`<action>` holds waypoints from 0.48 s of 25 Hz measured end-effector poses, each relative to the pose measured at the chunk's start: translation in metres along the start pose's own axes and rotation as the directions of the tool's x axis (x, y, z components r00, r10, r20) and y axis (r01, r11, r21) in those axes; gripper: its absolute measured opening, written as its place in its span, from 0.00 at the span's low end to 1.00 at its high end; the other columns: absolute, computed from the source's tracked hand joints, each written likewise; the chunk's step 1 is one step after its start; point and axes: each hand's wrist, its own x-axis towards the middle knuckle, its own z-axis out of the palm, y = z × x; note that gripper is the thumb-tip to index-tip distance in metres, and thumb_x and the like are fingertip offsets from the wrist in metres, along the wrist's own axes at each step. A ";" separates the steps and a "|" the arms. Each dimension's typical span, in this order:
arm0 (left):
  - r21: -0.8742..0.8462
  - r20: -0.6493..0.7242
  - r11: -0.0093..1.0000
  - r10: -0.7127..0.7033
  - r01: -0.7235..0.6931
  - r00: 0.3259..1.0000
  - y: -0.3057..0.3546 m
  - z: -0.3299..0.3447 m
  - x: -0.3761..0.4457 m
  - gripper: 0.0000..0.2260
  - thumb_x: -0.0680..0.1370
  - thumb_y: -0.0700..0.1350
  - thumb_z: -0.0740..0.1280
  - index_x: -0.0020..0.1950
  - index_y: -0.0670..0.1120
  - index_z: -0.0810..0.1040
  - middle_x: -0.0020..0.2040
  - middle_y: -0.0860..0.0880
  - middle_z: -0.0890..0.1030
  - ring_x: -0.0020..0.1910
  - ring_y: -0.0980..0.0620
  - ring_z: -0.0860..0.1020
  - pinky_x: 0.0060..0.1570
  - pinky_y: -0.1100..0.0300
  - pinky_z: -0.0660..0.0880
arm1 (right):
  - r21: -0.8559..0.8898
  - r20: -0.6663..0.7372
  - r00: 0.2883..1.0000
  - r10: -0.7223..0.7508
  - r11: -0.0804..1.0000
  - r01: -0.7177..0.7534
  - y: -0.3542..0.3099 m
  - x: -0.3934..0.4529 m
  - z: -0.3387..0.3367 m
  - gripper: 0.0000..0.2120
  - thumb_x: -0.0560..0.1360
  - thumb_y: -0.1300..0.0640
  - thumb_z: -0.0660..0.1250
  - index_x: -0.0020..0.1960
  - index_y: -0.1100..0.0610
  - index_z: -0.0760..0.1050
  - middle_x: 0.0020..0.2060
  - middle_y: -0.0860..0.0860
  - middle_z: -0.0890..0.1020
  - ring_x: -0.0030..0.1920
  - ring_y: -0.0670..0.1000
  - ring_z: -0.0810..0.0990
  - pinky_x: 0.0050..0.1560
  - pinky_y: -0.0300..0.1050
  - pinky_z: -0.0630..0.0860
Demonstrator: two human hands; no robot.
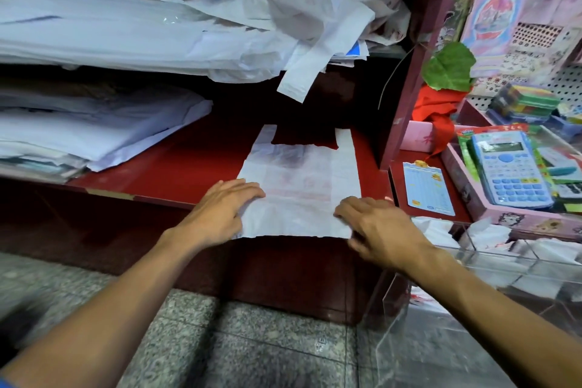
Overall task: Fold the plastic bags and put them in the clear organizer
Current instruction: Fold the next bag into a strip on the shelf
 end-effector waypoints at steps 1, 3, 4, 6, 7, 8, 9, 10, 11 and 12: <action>0.052 -0.027 0.998 0.028 -0.026 0.999 -0.004 0.003 -0.006 0.38 0.66 0.30 0.63 0.73 0.54 0.69 0.75 0.53 0.67 0.76 0.51 0.61 0.74 0.47 0.58 | 0.076 0.005 0.999 0.054 0.996 -0.054 0.002 -0.001 -0.003 0.17 0.70 0.52 0.68 0.58 0.52 0.74 0.53 0.48 0.80 0.49 0.55 0.80 0.45 0.49 0.76; 0.068 -0.055 0.997 0.050 -0.046 0.997 -0.007 0.008 -0.017 0.42 0.66 0.30 0.66 0.76 0.56 0.63 0.76 0.54 0.64 0.76 0.52 0.60 0.74 0.50 0.58 | 0.260 0.010 0.989 0.150 0.954 -0.148 0.008 -0.001 -0.006 0.09 0.75 0.50 0.62 0.53 0.50 0.76 0.49 0.45 0.81 0.49 0.53 0.80 0.45 0.49 0.77; 0.058 -0.055 0.997 0.051 -0.047 0.997 -0.007 0.013 -0.021 0.41 0.68 0.32 0.69 0.76 0.57 0.61 0.76 0.55 0.64 0.76 0.52 0.60 0.74 0.52 0.58 | 0.354 0.015 0.980 0.197 0.916 -0.190 0.009 -0.002 -0.009 0.07 0.77 0.50 0.61 0.48 0.50 0.76 0.44 0.46 0.81 0.45 0.52 0.80 0.44 0.50 0.76; 0.029 -0.096 0.999 0.047 -0.044 0.994 -0.005 0.018 -0.024 0.36 0.71 0.40 0.75 0.74 0.56 0.63 0.73 0.55 0.68 0.73 0.52 0.64 0.72 0.50 0.61 | 0.469 0.037 0.958 0.286 0.841 -0.269 0.013 0.000 -0.014 0.12 0.80 0.52 0.61 0.39 0.54 0.73 0.34 0.48 0.78 0.37 0.52 0.77 0.41 0.52 0.74; -0.047 -0.154 0.998 0.022 -0.030 0.988 -0.002 0.018 -0.023 0.31 0.72 0.43 0.75 0.71 0.56 0.67 0.69 0.54 0.72 0.69 0.51 0.69 0.69 0.50 0.65 | 0.487 0.045 0.949 0.311 0.822 -0.293 0.015 0.001 -0.015 0.14 0.80 0.53 0.62 0.37 0.55 0.71 0.31 0.49 0.76 0.35 0.52 0.76 0.40 0.51 0.73; -0.172 -0.217 0.985 -0.022 -0.016 0.976 0.000 0.017 -0.021 0.24 0.73 0.43 0.75 0.66 0.57 0.72 0.64 0.55 0.77 0.65 0.51 0.73 0.64 0.52 0.69 | 0.499 0.053 0.943 0.328 0.809 -0.310 0.016 0.001 -0.016 0.14 0.80 0.54 0.63 0.36 0.55 0.72 0.30 0.50 0.76 0.35 0.51 0.75 0.40 0.50 0.72; -0.314 -0.250 0.949 -0.086 0.003 0.965 0.001 0.015 -0.019 0.18 0.75 0.42 0.74 0.60 0.58 0.75 0.58 0.56 0.80 0.59 0.52 0.77 0.59 0.53 0.72 | 0.520 0.061 0.936 0.346 0.789 -0.325 0.018 0.002 -0.015 0.13 0.80 0.54 0.64 0.37 0.56 0.73 0.31 0.50 0.77 0.36 0.52 0.76 0.40 0.50 0.72; -0.440 -0.266 0.898 -0.149 0.017 0.952 0.003 0.013 -0.017 0.14 0.76 0.41 0.72 0.55 0.58 0.78 0.54 0.57 0.83 0.56 0.54 0.79 0.55 0.56 0.73 | 0.553 0.069 0.926 0.371 0.759 -0.345 0.019 0.003 -0.014 0.12 0.80 0.53 0.64 0.39 0.56 0.75 0.33 0.51 0.79 0.38 0.52 0.77 0.42 0.50 0.73; -0.529 -0.276 0.848 -0.205 0.030 0.939 0.004 0.011 -0.016 0.12 0.77 0.40 0.71 0.51 0.58 0.81 0.51 0.59 0.84 0.54 0.57 0.81 0.53 0.59 0.74 | 0.589 0.083 0.907 0.413 0.714 -0.379 0.021 0.004 -0.013 0.11 0.80 0.52 0.64 0.42 0.57 0.78 0.36 0.51 0.81 0.40 0.52 0.79 0.45 0.50 0.74; -0.590 -0.282 0.806 -0.247 0.036 0.927 0.006 0.009 -0.014 0.11 0.78 0.41 0.70 0.49 0.59 0.82 0.49 0.62 0.84 0.53 0.62 0.81 0.53 0.62 0.74 | 0.623 0.094 0.882 0.461 0.664 -0.414 0.022 0.006 -0.012 0.10 0.80 0.52 0.64 0.46 0.56 0.80 0.39 0.50 0.83 0.43 0.52 0.80 0.47 0.49 0.75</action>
